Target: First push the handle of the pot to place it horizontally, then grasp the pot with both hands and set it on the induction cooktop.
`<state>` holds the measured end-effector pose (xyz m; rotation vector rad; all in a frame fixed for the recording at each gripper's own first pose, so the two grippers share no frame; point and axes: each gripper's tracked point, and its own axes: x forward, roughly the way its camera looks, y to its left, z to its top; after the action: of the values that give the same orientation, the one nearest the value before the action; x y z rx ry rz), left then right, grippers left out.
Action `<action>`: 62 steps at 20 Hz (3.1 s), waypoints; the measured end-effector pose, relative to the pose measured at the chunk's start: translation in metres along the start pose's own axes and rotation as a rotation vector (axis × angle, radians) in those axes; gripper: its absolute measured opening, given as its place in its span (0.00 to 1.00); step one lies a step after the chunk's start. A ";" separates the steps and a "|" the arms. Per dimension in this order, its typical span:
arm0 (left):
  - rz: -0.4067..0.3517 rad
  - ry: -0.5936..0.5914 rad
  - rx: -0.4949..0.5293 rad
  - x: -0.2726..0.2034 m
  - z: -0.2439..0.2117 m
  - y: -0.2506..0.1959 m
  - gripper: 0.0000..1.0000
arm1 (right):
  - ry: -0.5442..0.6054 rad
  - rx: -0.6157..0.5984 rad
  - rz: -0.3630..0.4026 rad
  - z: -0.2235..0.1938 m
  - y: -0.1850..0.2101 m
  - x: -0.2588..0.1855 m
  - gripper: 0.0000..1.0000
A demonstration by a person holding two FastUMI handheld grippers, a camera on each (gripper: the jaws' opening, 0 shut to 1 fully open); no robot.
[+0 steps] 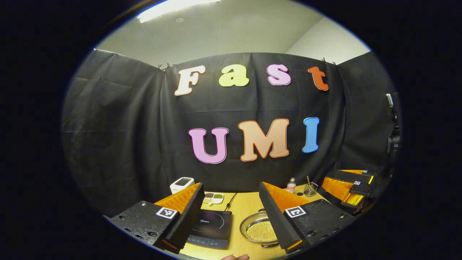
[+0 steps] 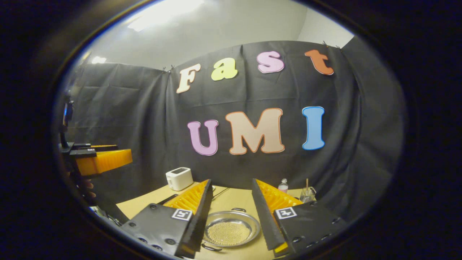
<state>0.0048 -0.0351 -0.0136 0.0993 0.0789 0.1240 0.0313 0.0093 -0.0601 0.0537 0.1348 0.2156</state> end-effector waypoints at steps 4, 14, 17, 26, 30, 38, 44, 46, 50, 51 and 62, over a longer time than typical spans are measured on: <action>0.002 -0.005 -0.031 0.021 -0.008 0.028 0.94 | 0.057 0.003 -0.007 -0.018 0.017 0.022 0.37; -0.057 0.058 -0.148 0.059 -0.059 0.074 0.95 | 0.389 0.199 -0.068 -0.137 0.067 0.066 0.17; -0.091 0.105 -0.232 0.062 -0.084 0.075 0.95 | 0.524 0.369 -0.083 -0.178 0.075 0.070 0.00; -0.032 0.209 -0.319 0.061 -0.147 0.114 0.95 | 0.785 0.385 -0.150 -0.251 0.087 0.061 0.05; 0.017 0.221 -0.283 0.061 -0.160 0.125 0.95 | 0.874 0.328 -0.064 -0.275 0.107 0.059 0.00; 0.062 0.216 -0.182 0.062 -0.168 0.140 0.95 | 1.048 0.312 0.002 -0.316 0.121 0.035 0.00; 0.081 0.242 -0.243 0.063 -0.178 0.151 0.95 | 1.109 0.246 0.047 -0.336 0.126 0.025 0.03; 0.093 0.249 -0.224 0.064 -0.181 0.154 0.95 | 1.129 0.226 0.073 -0.342 0.132 0.024 0.03; 0.103 0.248 -0.217 0.064 -0.178 0.153 0.95 | 1.205 0.153 0.080 -0.364 0.134 0.015 0.03; 0.108 0.248 -0.217 0.062 -0.180 0.155 0.95 | 1.230 0.150 0.069 -0.371 0.133 0.013 0.03; 0.152 0.270 -0.251 0.052 -0.192 0.166 0.95 | 1.311 0.168 0.002 -0.400 0.107 0.004 0.03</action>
<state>0.0203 0.1534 -0.1905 -0.1634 0.3244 0.2973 -0.0431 0.1298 -0.4497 0.0729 1.4596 0.2124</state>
